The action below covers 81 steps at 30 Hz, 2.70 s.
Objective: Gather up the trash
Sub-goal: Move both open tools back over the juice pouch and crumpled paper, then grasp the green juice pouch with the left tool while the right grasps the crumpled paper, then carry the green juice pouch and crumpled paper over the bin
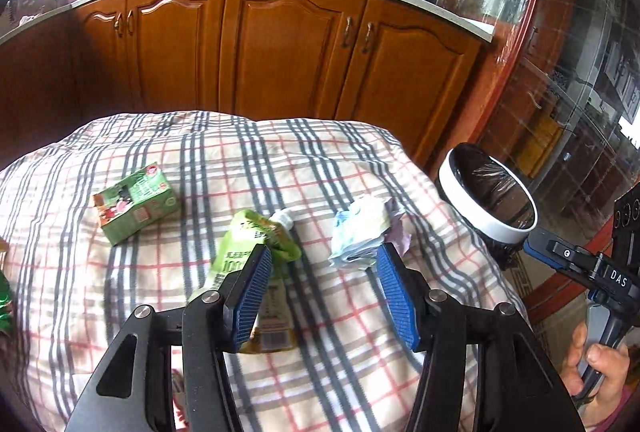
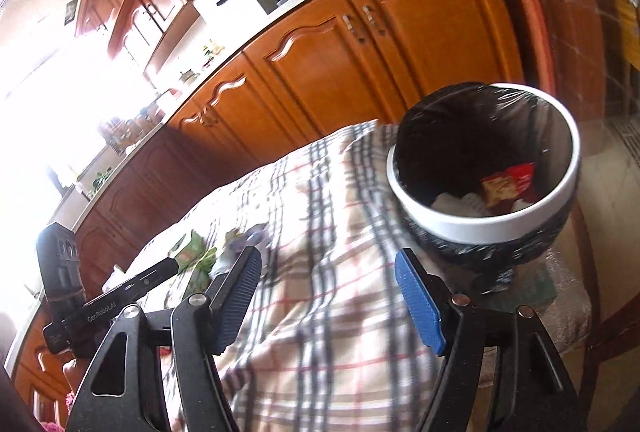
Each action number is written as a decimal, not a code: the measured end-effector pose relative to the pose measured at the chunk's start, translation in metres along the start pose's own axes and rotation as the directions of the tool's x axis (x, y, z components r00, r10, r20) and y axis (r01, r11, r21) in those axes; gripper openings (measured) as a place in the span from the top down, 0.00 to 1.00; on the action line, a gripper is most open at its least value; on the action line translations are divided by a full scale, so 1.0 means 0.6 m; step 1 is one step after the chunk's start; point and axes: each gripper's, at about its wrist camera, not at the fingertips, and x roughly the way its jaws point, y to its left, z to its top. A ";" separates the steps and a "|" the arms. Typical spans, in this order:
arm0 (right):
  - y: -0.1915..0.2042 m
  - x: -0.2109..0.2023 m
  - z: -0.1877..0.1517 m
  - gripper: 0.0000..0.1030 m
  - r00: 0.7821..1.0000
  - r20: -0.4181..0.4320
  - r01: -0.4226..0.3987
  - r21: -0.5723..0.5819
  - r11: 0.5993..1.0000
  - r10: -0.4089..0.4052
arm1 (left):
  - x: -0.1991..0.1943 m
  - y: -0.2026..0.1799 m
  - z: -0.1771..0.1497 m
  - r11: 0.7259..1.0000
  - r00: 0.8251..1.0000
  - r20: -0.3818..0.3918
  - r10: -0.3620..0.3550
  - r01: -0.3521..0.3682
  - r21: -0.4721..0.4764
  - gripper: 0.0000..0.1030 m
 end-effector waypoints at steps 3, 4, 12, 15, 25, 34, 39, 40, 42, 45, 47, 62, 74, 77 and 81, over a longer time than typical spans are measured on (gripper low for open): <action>0.029 0.021 -0.012 0.30 0.999 -0.027 -0.027 -0.018 0.999 0.026 | -0.017 0.019 -0.005 1.000 1.000 -0.004 0.021 -0.021 -0.003 0.47; 0.038 0.028 -0.015 0.30 0.999 -0.034 -0.033 -0.024 0.999 0.032 | -0.020 0.025 -0.004 1.000 1.000 -0.008 0.023 -0.023 -0.005 0.47; 0.101 0.076 -0.027 0.30 0.994 -0.088 -0.074 -0.076 0.994 0.067 | -0.034 0.049 -0.007 0.999 0.999 -0.027 0.030 -0.030 -0.013 0.47; 0.109 0.089 -0.023 0.30 0.992 -0.102 -0.078 -0.087 0.993 0.069 | -0.027 0.055 -0.006 1.000 0.999 -0.035 0.028 -0.029 -0.009 0.47; 0.117 0.142 -0.011 0.30 0.989 -0.141 -0.067 -0.090 0.994 0.054 | 0.018 0.054 0.002 0.998 0.996 -0.071 0.053 -0.051 0.035 0.49; 0.119 0.204 -0.004 0.30 0.981 -0.189 -0.057 -0.079 0.995 0.041 | 0.074 0.049 0.014 0.996 0.990 -0.125 0.063 -0.055 0.065 0.59; 0.114 0.232 -0.004 0.35 0.976 -0.215 -0.050 -0.070 0.996 0.034 | 0.108 0.055 0.014 0.995 0.985 -0.151 0.086 -0.077 0.070 0.84; 0.112 0.234 -0.005 0.50 0.975 -0.217 -0.056 -0.067 0.996 0.040 | 0.108 0.057 0.015 0.995 0.986 -0.147 0.080 -0.071 0.063 0.85; 0.112 0.233 -0.008 0.65 0.974 -0.224 -0.060 -0.068 0.996 0.043 | 0.107 0.059 0.018 0.995 0.987 -0.136 0.086 -0.078 0.064 0.94; 0.114 0.222 -0.009 0.71 0.976 -0.212 -0.063 -0.078 0.995 0.046 | 0.103 0.061 0.017 0.996 0.989 -0.126 0.073 -0.067 0.056 0.98; 0.115 0.209 -0.008 0.72 0.979 -0.198 -0.072 -0.079 0.994 0.055 | 0.096 0.061 0.016 0.997 0.991 -0.111 0.068 -0.062 0.051 0.99; 0.066 0.084 0.018 0.72 0.996 -0.089 -0.029 -0.083 0.996 0.021 | 0.046 -0.013 0.030 0.995 0.998 -0.047 -0.050 0.054 0.088 0.99; -0.010 0.001 0.033 0.72 0.998 -0.009 0.057 -0.051 0.997 -0.057 | 0.065 -0.104 0.051 0.980 0.993 -0.050 -0.109 0.116 0.162 0.99; -0.029 -0.017 0.035 0.72 0.997 0.006 0.078 -0.042 0.996 -0.078 | 0.073 -0.129 0.056 0.975 0.991 -0.056 -0.119 0.127 0.183 0.99; -0.046 -0.034 0.038 0.72 0.995 0.019 0.096 -0.030 0.995 -0.096 | 0.086 -0.162 0.065 0.968 0.989 -0.063 -0.133 0.143 0.206 0.99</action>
